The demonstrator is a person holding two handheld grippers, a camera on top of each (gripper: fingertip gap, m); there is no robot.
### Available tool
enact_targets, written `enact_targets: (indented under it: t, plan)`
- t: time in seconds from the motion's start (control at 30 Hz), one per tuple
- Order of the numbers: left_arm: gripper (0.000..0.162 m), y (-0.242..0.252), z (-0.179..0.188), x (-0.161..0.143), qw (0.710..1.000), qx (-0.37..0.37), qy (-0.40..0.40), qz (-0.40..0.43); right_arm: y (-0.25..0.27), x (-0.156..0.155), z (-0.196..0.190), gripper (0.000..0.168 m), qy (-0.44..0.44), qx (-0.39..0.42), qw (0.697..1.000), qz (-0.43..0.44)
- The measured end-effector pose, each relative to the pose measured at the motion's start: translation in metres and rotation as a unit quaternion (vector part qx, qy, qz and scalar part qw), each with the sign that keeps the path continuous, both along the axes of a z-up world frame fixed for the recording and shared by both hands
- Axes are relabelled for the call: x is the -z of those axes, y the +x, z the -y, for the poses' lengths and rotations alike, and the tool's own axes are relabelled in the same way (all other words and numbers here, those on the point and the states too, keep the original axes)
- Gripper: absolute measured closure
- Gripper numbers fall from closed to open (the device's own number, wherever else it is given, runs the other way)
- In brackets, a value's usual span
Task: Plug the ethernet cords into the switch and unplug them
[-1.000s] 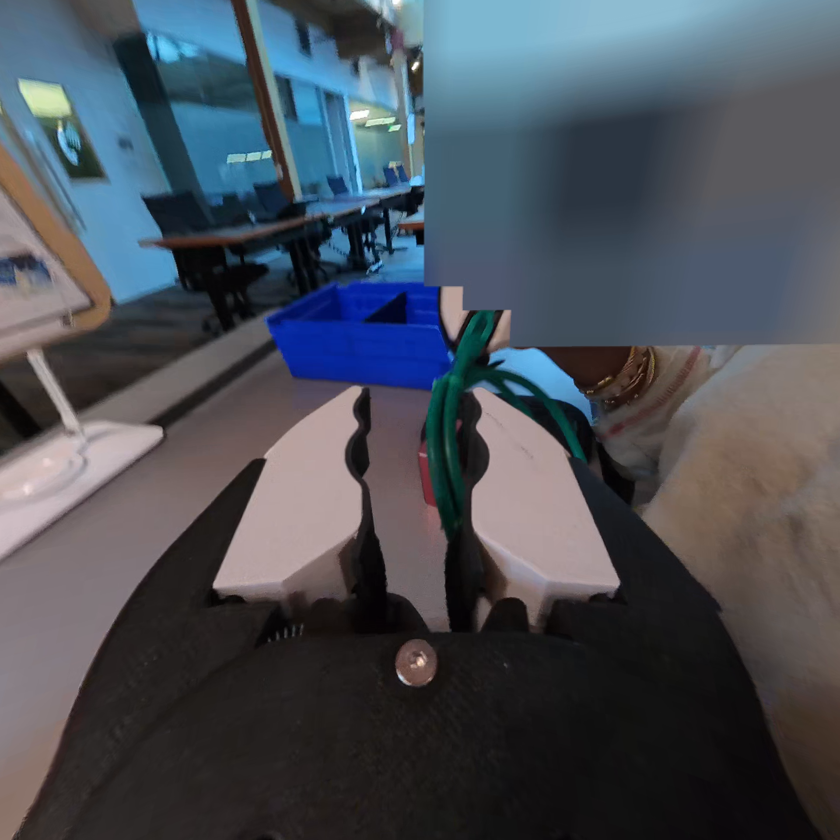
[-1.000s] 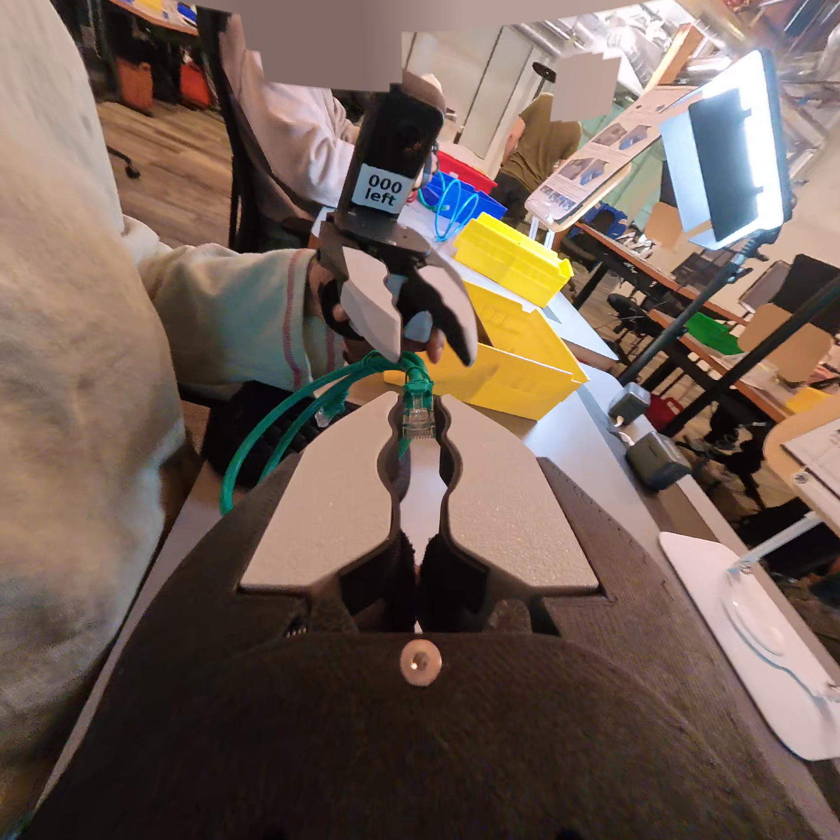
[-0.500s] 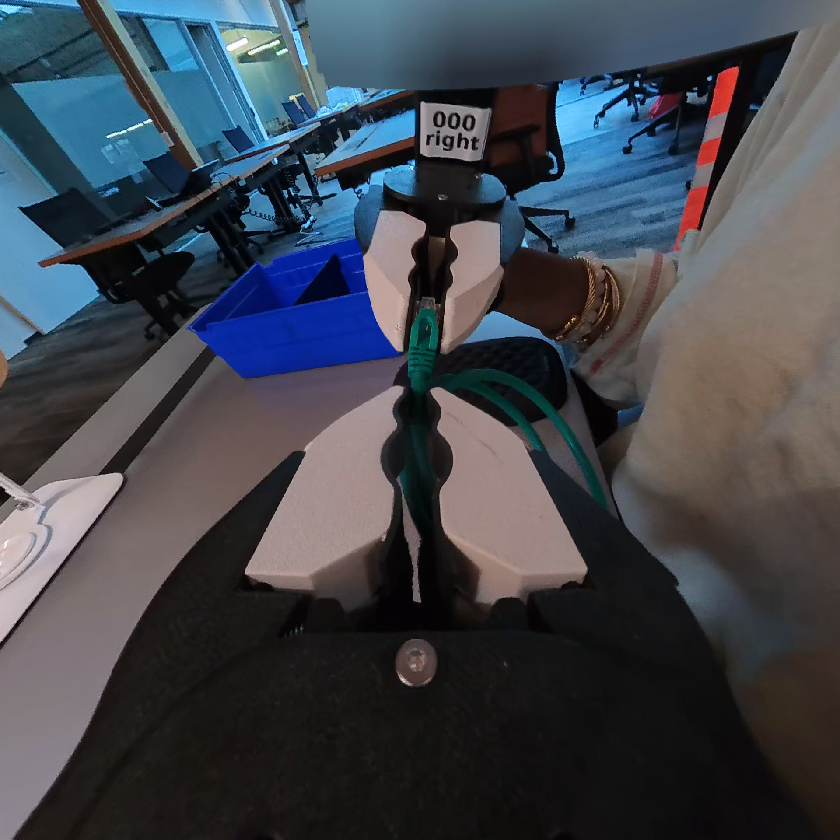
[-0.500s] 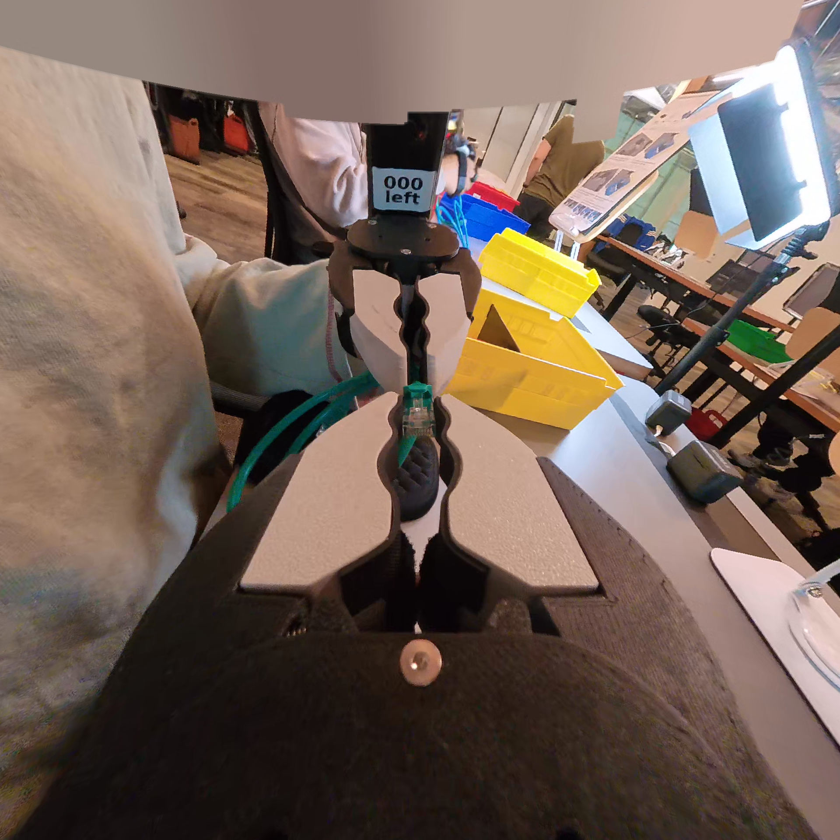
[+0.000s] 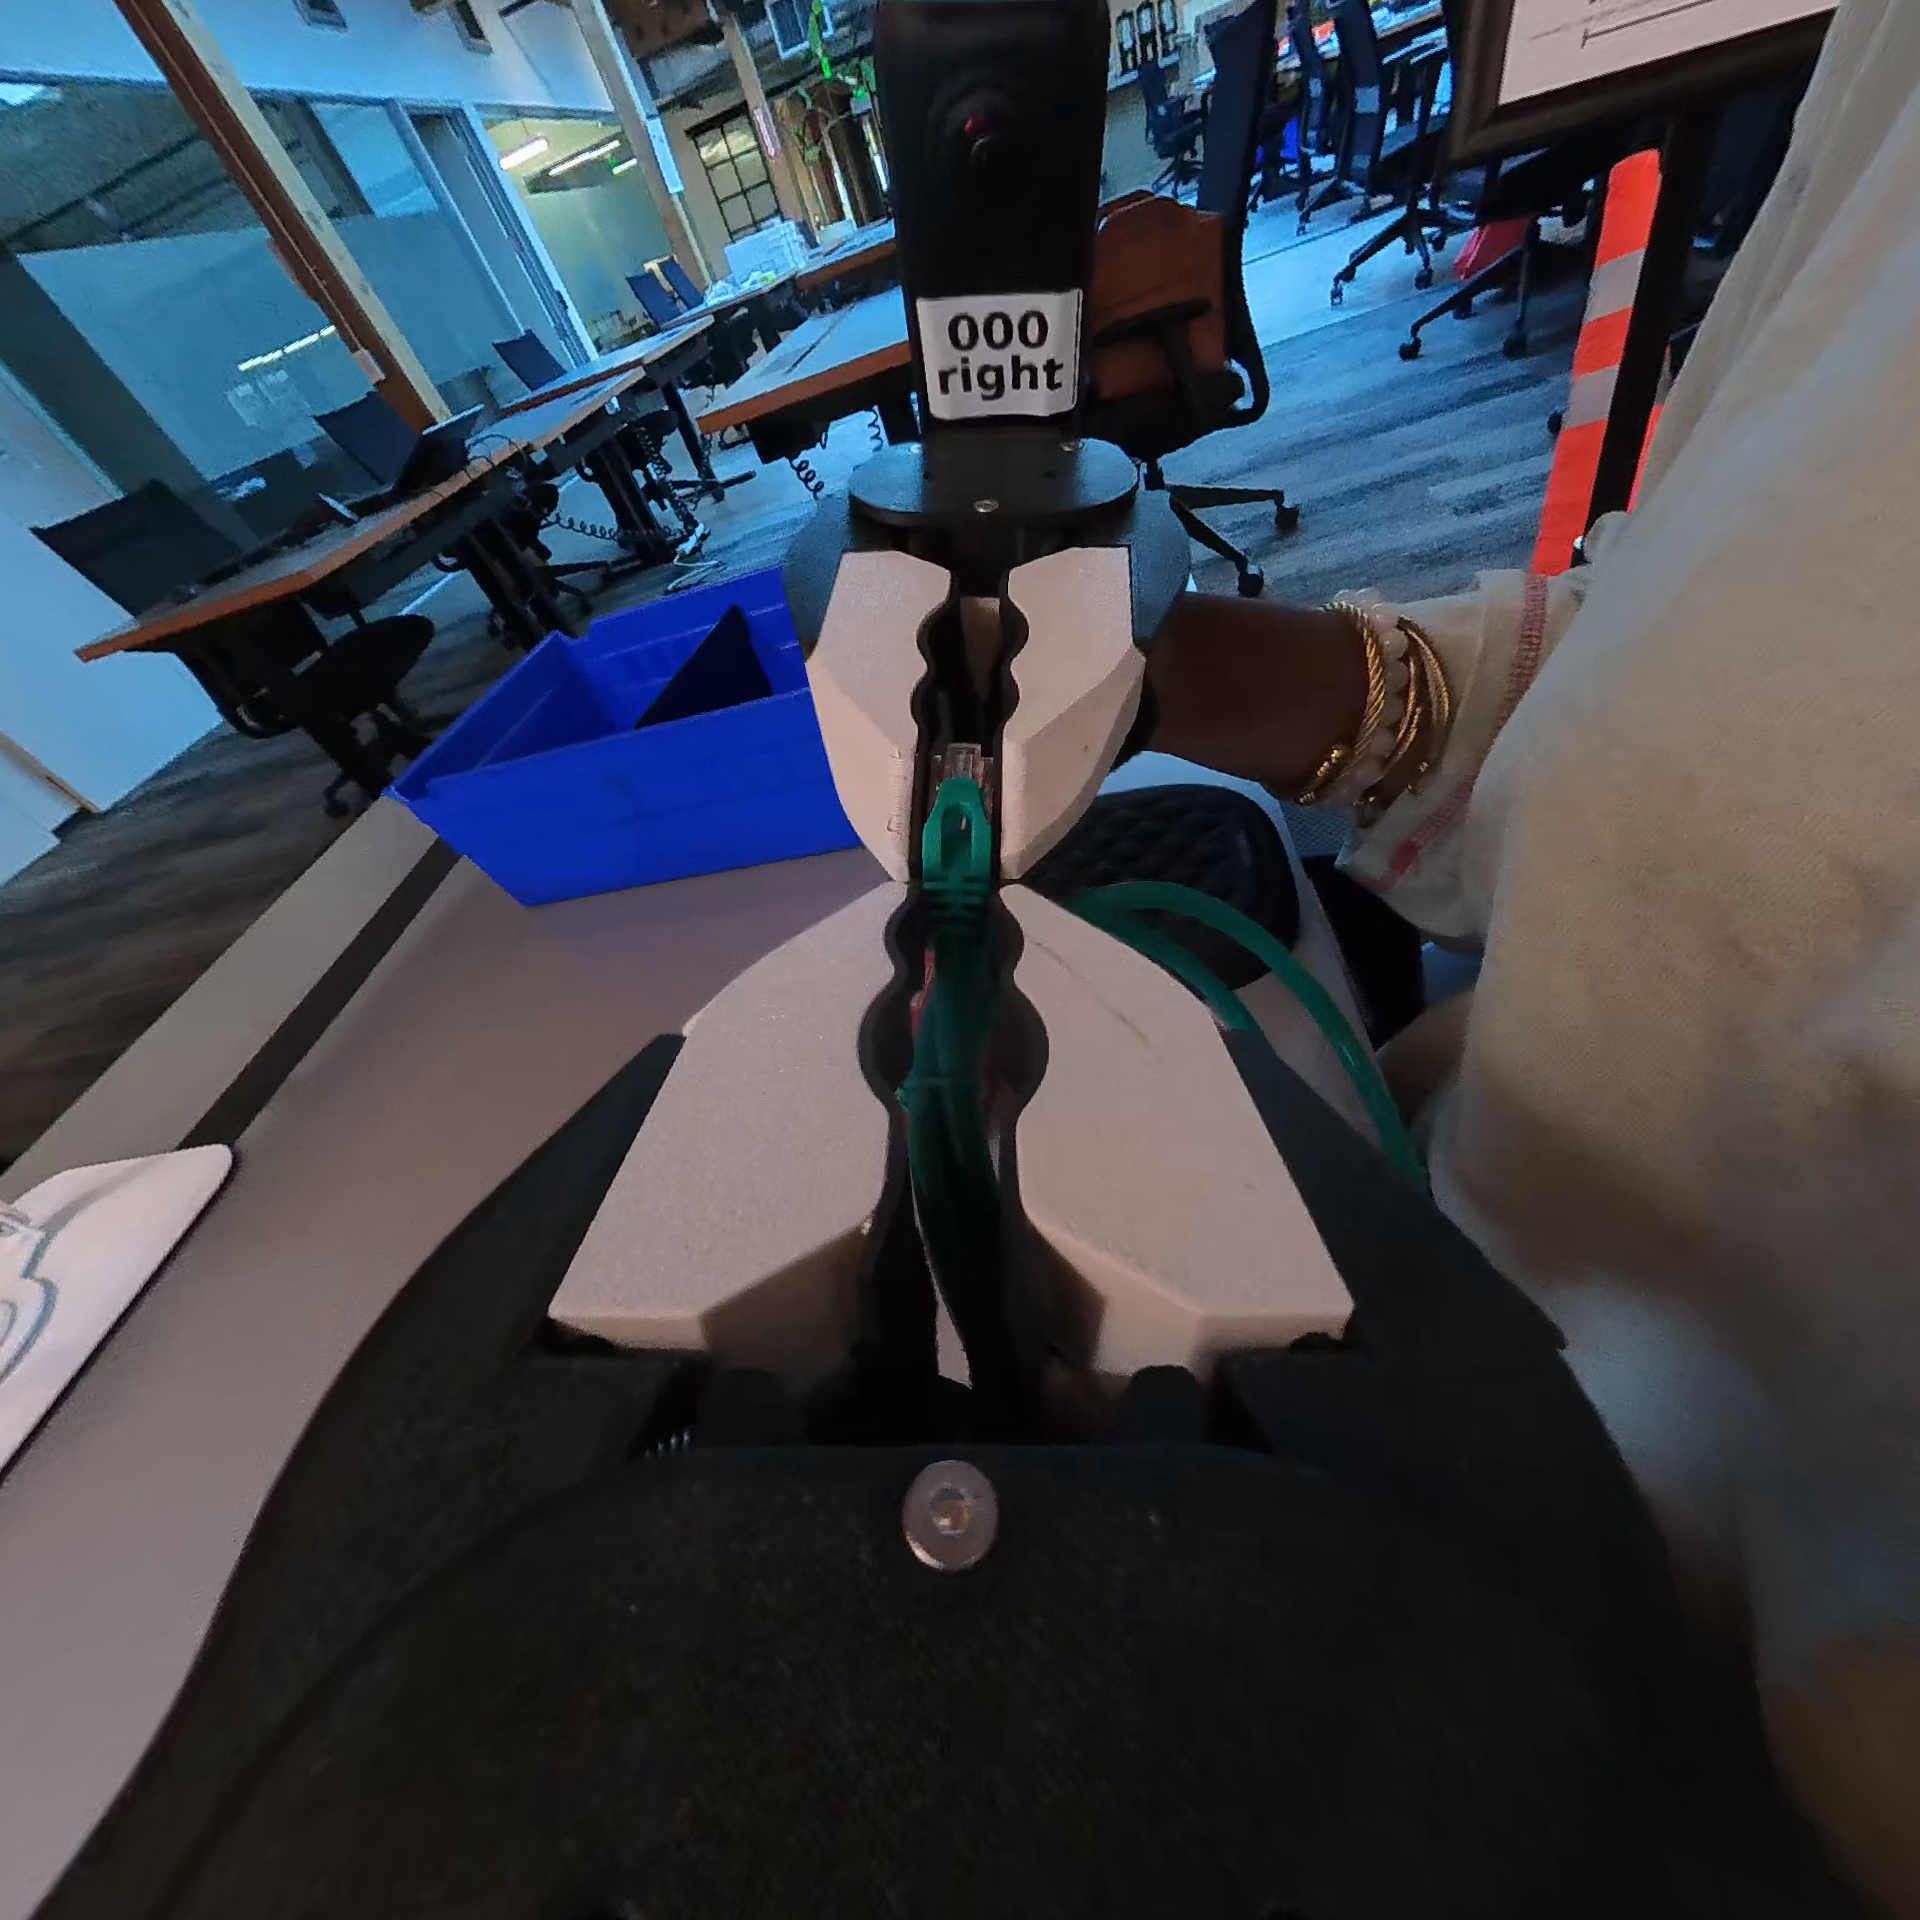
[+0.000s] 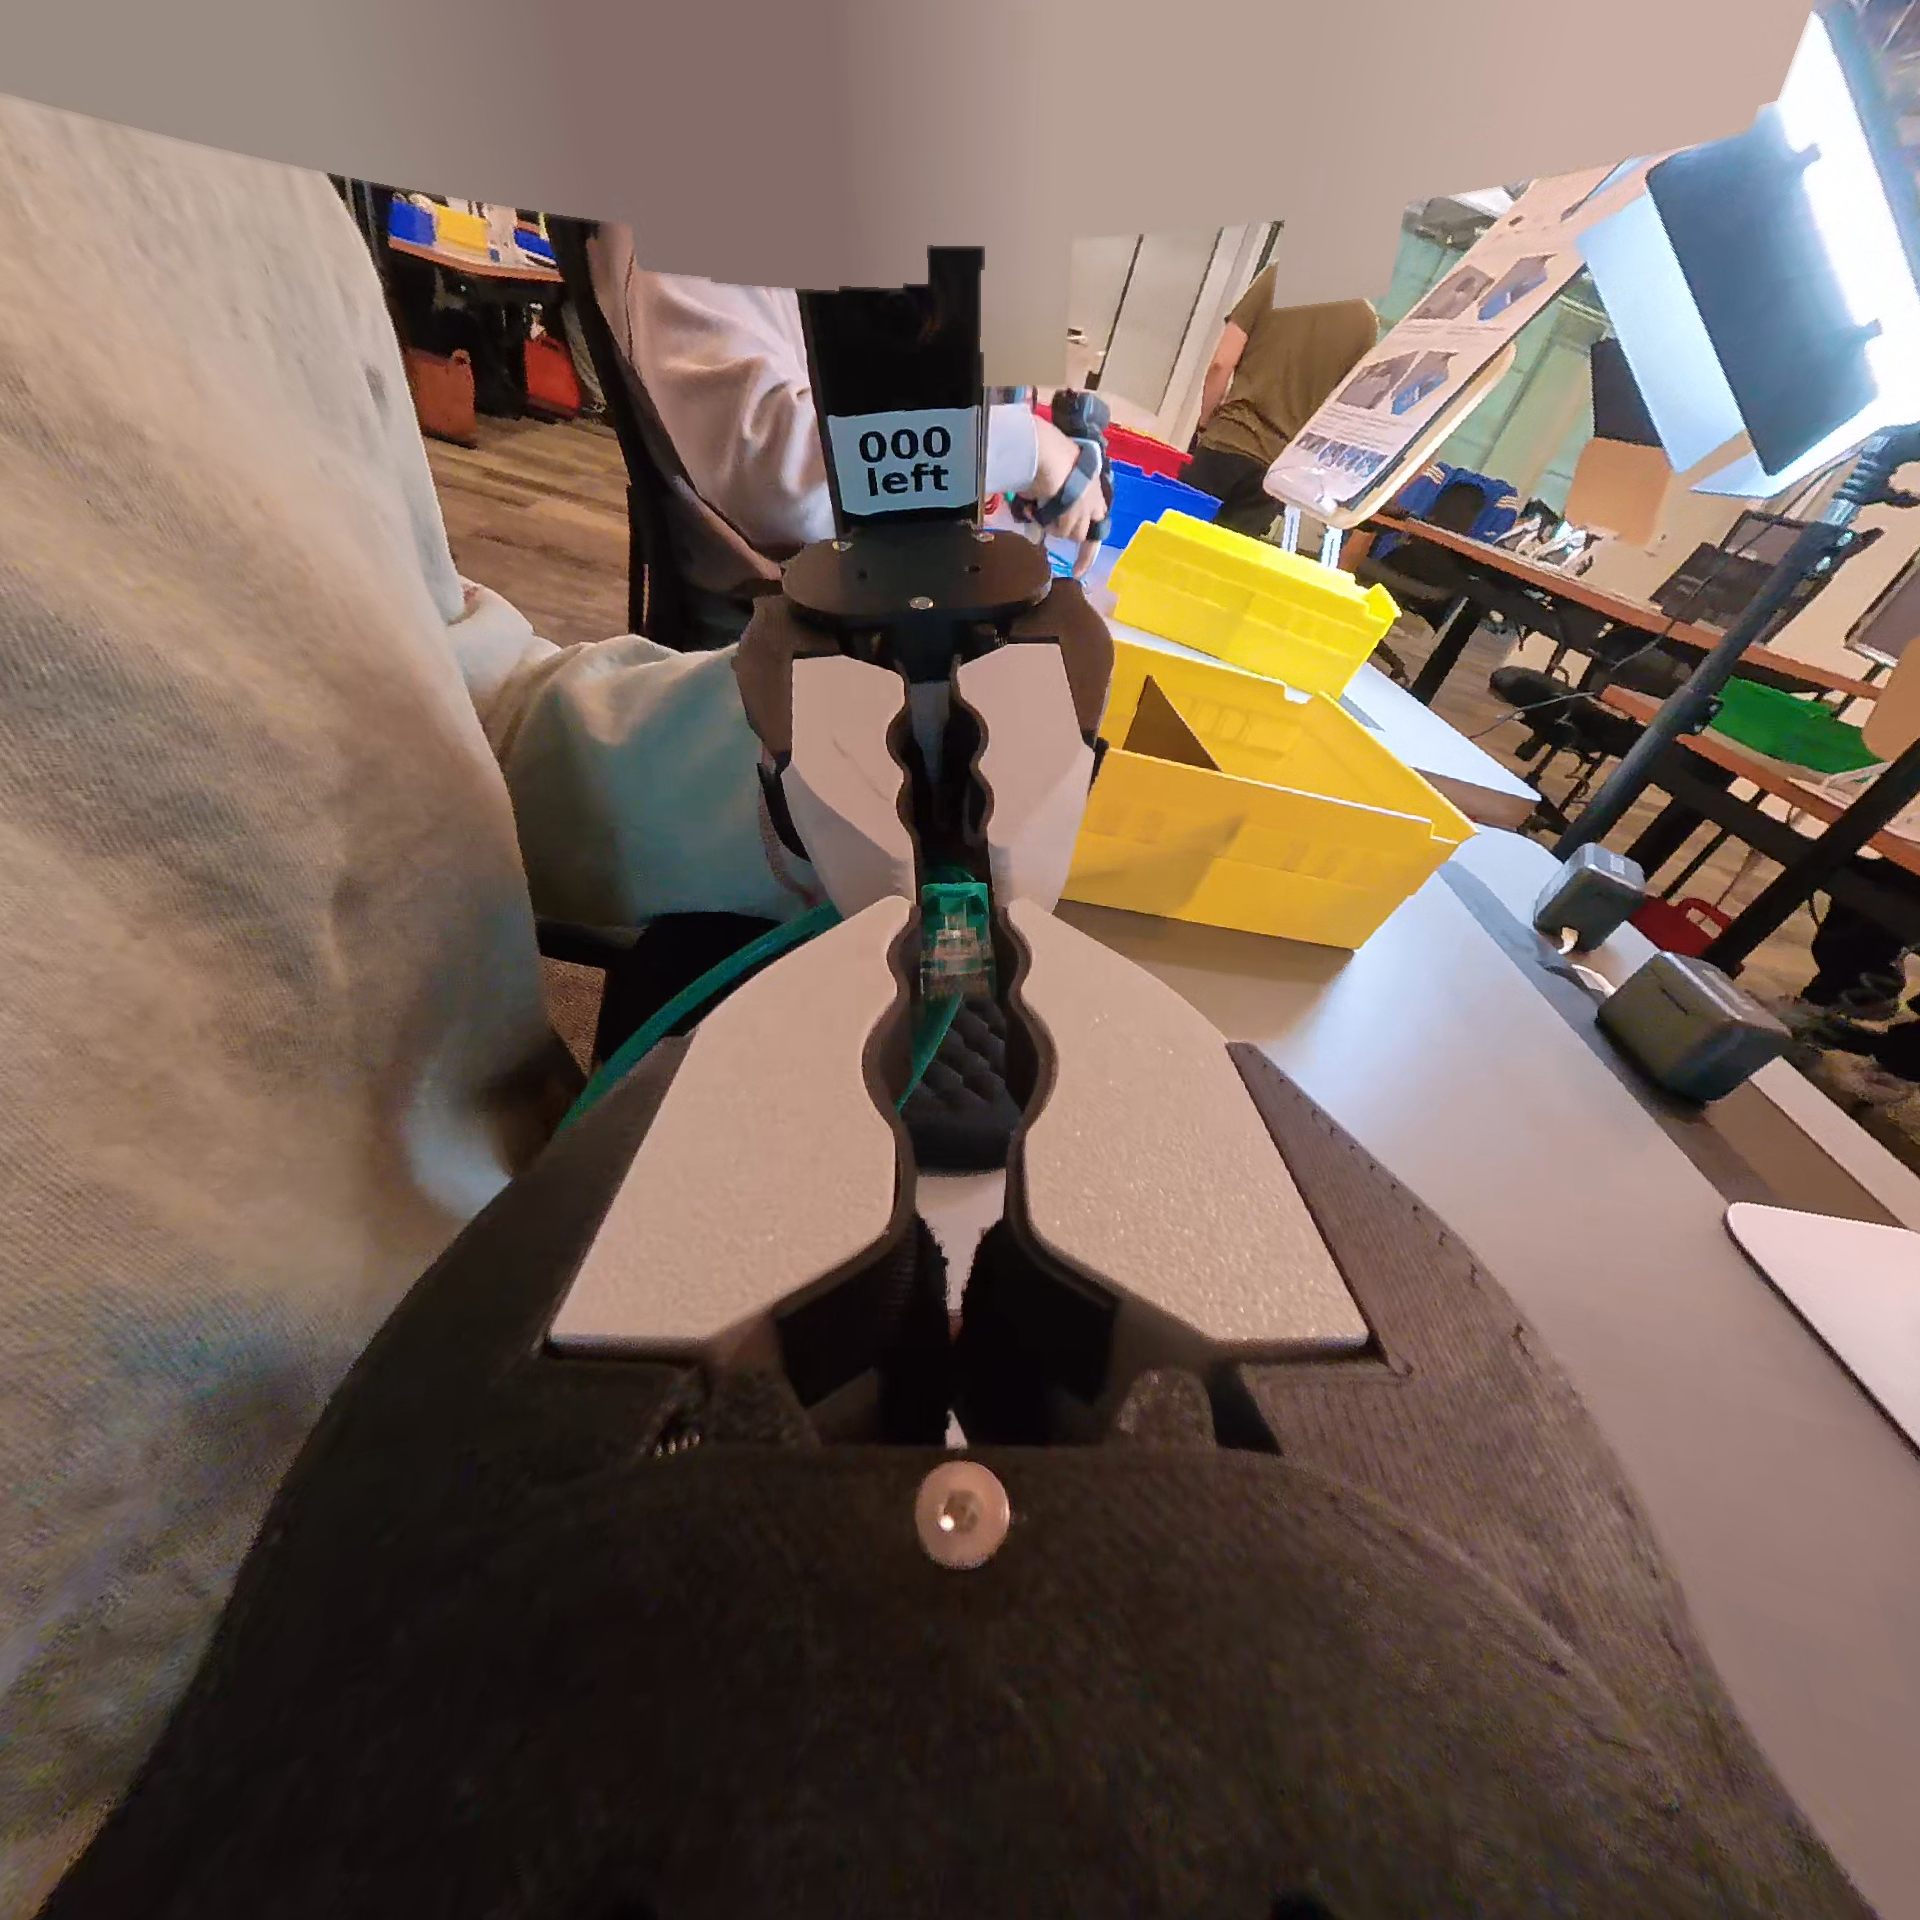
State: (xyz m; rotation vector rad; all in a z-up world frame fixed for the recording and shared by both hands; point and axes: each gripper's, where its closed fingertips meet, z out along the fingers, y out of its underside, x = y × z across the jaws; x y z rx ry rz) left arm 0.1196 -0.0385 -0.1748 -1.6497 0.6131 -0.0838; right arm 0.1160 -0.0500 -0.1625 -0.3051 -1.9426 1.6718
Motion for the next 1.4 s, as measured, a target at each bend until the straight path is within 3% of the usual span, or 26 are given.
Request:
enact_targets:
  t: [0.1,0.23,0.33,0.47,0.57,0.67,0.8,0.93,1.1,1.4]
  plan:
    - [0.151,-0.005,0.002,0.004,1.000,-0.016,-0.014,-0.005,-0.002,0.002,-0.002,0.155,-0.013,0.002,1.000,0.016]
    - [0.151,-0.021,0.015,0.000,0.998,-0.052,-0.019,-0.010,-0.002,0.002,-0.040,0.120,-0.028,0.078,0.996,0.040]
    - [0.151,-0.033,0.027,-0.006,0.997,-0.075,-0.009,-0.015,-0.001,0.044,-0.084,0.103,0.019,0.162,0.977,0.135]
    - [0.151,-0.038,0.034,-0.009,0.996,-0.087,0.001,-0.016,0.003,0.107,-0.109,0.112,0.114,0.186,0.945,0.245]
    - [0.151,-0.036,0.034,-0.010,0.996,-0.085,0.005,-0.013,-0.002,0.126,-0.100,0.117,0.113,0.160,0.945,0.263]
    - [0.151,-0.034,0.034,-0.008,0.997,-0.081,0.004,-0.015,-0.006,0.132,-0.101,0.141,0.134,0.152,0.941,0.272]
    - [0.151,-0.035,0.034,-0.006,0.997,-0.081,0.004,-0.015,-0.005,0.130,-0.092,0.141,0.167,0.096,0.945,0.264]
    - [0.151,-0.035,0.036,-0.007,0.997,-0.080,0.007,-0.010,0.000,0.123,-0.080,0.141,0.210,-0.013,0.931,0.297]
    - [0.151,-0.036,0.039,-0.002,0.996,-0.084,0.002,-0.008,-0.007,0.120,-0.069,0.141,0.248,-0.127,0.873,0.400]
    - [0.151,-0.037,0.042,-0.002,0.997,-0.067,0.015,0.019,-0.029,0.126,-0.060,0.142,0.162,-0.261,0.776,0.551]
